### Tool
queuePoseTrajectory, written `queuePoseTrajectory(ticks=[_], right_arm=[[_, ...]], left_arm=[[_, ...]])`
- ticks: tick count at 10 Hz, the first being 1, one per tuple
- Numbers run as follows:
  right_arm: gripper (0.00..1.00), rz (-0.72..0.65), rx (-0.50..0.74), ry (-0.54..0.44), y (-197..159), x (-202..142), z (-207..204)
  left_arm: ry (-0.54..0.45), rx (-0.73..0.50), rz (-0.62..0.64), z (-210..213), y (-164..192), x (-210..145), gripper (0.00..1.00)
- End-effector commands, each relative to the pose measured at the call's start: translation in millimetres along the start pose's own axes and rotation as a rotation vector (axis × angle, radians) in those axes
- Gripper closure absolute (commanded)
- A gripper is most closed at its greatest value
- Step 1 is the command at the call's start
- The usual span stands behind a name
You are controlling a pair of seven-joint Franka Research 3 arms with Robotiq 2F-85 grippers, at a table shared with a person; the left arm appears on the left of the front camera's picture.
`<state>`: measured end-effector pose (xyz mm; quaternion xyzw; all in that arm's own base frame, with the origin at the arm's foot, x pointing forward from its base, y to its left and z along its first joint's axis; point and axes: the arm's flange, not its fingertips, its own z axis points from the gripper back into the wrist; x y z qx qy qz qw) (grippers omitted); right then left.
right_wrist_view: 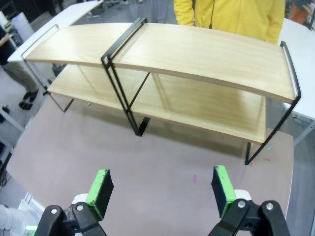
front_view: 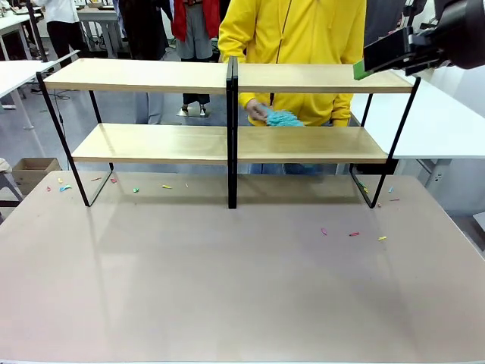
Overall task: Clean the shelves.
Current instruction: Place the Duster on the table.
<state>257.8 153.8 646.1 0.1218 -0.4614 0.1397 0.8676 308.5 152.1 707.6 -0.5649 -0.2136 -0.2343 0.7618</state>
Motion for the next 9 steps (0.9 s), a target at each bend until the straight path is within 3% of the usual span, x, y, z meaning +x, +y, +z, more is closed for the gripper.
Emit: queuePoseTrajectory(ticks=[1,2,4,5,7,9], right_arm=[[0.00,0.053,0.188,0.148,5.7,-10.3,-2.4],[0.00,0.007,0.273,0.238,-1.4,-28.1,-10.7],[0.00,-0.123,0.363,0.396,-18.5,-72.0,-35.1],[0.00,-0.163,0.370,0.437,-20.5,-90.9,-44.0],[0.00,-0.301,0.460,0.530,-29.9,-138.5,-62.9],[0.00,-0.499,0.534,0.627,-58.9,-189.4,-85.3]], left_arm=[[0.394,-0.070,-0.063,-24.3,0.9,-14.1,0.87],[0.524,-0.092,-0.054,-34.0,8.9,-28.4,0.87],[0.678,-0.035,0.015,-70.9,33.6,-55.8,0.87],[0.734,-0.072,0.044,-92.8,45.2,-64.2,0.87],[0.767,-0.078,0.091,-146.7,83.3,-77.7,0.87],[0.801,-0.117,0.133,-174.8,131.5,-94.4,0.87]])
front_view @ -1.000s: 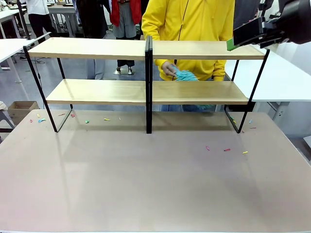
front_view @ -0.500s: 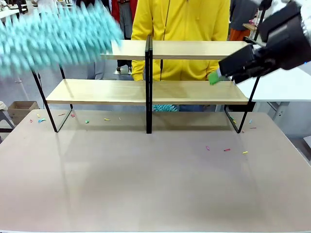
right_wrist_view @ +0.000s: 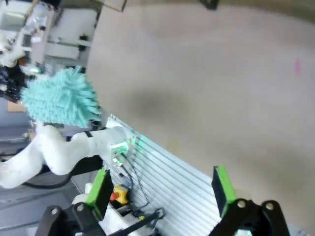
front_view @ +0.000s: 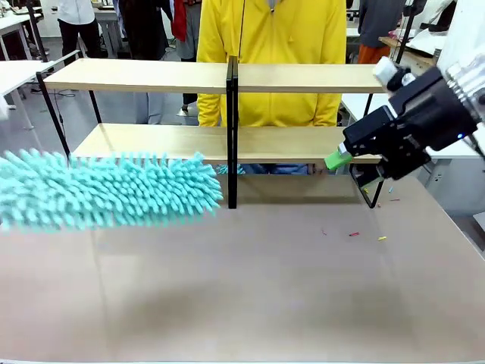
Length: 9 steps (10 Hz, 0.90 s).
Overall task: Clean the shelves.
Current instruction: Place the Duster on the table.
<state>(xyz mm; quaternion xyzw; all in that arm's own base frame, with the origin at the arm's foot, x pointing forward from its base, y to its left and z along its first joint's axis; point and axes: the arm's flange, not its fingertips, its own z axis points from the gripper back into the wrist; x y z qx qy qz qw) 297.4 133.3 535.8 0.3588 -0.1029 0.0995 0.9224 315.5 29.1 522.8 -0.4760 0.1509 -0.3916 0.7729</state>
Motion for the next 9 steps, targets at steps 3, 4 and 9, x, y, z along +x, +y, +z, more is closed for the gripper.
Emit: queuePoseTrajectory(ticks=[3,4,9], right_arm=[[0.00,-0.359,0.246,-0.048,-169.8,-121.9,-56.6],[0.00,-0.434,0.259,-0.068,-195.8,-133.4,-58.0],[0.00,-0.474,0.223,-0.044,-193.8,18.2,9.5]], left_arm=[[-0.019,-0.083,0.074,16.2,86.8,-29.0,0.87],[-0.054,-0.102,0.064,24.9,94.9,-38.0,0.87],[-0.068,-0.078,0.116,17.3,108.6,-40.1,0.87]])
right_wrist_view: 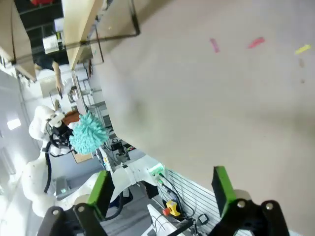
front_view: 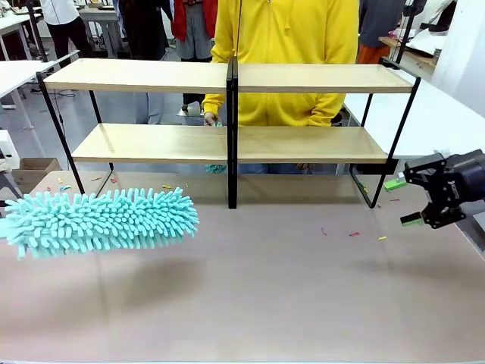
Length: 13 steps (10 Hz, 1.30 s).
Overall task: Clean the shelves.
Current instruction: Place the Duster on the table.
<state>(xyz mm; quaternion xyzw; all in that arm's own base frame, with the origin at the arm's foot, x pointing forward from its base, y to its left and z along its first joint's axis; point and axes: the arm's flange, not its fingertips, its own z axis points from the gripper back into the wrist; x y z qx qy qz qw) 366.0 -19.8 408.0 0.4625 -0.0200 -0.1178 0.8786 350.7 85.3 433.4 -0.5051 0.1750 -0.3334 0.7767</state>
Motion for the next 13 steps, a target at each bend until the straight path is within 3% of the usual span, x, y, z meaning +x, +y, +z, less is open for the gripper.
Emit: queuePoseTrajectory(ticks=[1,4,7,8,9,10,11,12,13], right_arm=[[0.00,0.005,0.028,-0.004,16.5,-5.3,2.1],[0.00,0.005,0.028,-0.004,16.5,-5.3,2.1],[0.00,0.005,0.028,-0.004,16.5,-5.3,2.1],[0.00,0.005,0.028,-0.004,16.5,-5.3,2.1],[0.00,0.005,0.028,-0.004,16.5,-5.3,2.1],[0.00,0.005,0.028,-0.004,16.5,-5.3,2.1],[0.00,0.005,0.028,-0.004,16.5,-5.3,2.1],[0.00,0.005,0.028,-0.004,16.5,-5.3,2.1],[0.00,0.005,0.028,-0.004,16.5,-5.3,2.1]], left_arm=[[0.109,-0.009,-0.126,7.4,14.8,3.9,0.87],[0.268,0.162,-0.304,8.9,53.7,25.2,0.87],[0.139,0.200,-0.275,12.5,61.2,27.7,0.87],[0.129,0.198,-0.270,13.6,63.6,25.7,0.76],[0.148,0.201,-0.242,14.7,65.9,26.5,0.30],[0.131,0.208,-0.245,14.5,63.7,25.8,0.18],[0.094,0.234,-0.264,17.7,60.9,23.3,0.00],[0.018,0.255,-0.293,23.8,55.2,19.2,0.00],[-0.131,0.309,-0.302,38.8,45.9,8.7,0.00]])
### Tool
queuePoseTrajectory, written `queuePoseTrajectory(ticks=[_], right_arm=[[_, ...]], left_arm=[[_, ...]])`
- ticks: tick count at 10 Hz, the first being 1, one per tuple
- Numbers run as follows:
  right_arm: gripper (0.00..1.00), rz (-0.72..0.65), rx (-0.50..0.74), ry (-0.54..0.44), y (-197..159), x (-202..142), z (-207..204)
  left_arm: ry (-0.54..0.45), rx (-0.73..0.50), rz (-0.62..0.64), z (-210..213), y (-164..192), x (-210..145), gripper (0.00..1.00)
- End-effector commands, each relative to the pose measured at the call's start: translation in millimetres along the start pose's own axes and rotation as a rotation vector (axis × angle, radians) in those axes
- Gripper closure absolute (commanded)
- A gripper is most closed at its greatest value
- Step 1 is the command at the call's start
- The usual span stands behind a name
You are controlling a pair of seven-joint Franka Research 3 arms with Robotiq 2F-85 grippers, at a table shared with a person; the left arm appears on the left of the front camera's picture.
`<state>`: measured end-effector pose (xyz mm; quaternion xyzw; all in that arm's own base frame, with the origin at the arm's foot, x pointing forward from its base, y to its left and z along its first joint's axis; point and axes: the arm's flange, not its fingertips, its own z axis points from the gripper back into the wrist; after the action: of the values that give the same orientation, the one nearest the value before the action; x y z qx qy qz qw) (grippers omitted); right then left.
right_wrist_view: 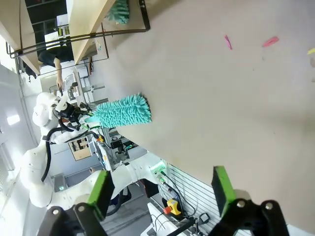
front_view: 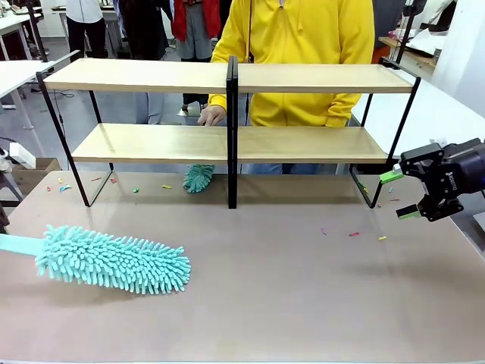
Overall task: Clean the shelves.
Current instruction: Place the Duster on the table.
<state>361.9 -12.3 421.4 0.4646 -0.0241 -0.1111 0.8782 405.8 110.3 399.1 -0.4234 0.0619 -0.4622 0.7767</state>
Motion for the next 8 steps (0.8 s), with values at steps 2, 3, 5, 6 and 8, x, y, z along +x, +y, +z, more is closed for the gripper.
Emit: queuePoseTrajectory(ticks=[2,3,5,6,8], right_arm=[[0.00,-0.011,0.023,-0.003,2.2,1.4,-0.2],[0.00,-0.011,0.023,-0.003,2.2,1.4,-0.2],[0.00,-0.011,0.023,-0.003,2.2,1.4,-0.2],[0.00,-0.011,0.023,-0.003,2.2,1.4,-0.2],[0.00,0.042,0.061,-0.055,31.7,-13.1,18.7]], left_arm=[[-0.449,0.299,0.071,51.1,-30.8,-40.0,0.00],[-0.554,0.374,0.095,65.7,-42.3,-54.9,0.00],[-0.791,0.246,0.078,82.9,-66.2,-69.8,0.00],[-0.928,-0.007,0.021,89.9,-70.6,-73.8,0.00],[-0.865,-0.288,0.109,87.1,-61.0,-63.0,0.00]])
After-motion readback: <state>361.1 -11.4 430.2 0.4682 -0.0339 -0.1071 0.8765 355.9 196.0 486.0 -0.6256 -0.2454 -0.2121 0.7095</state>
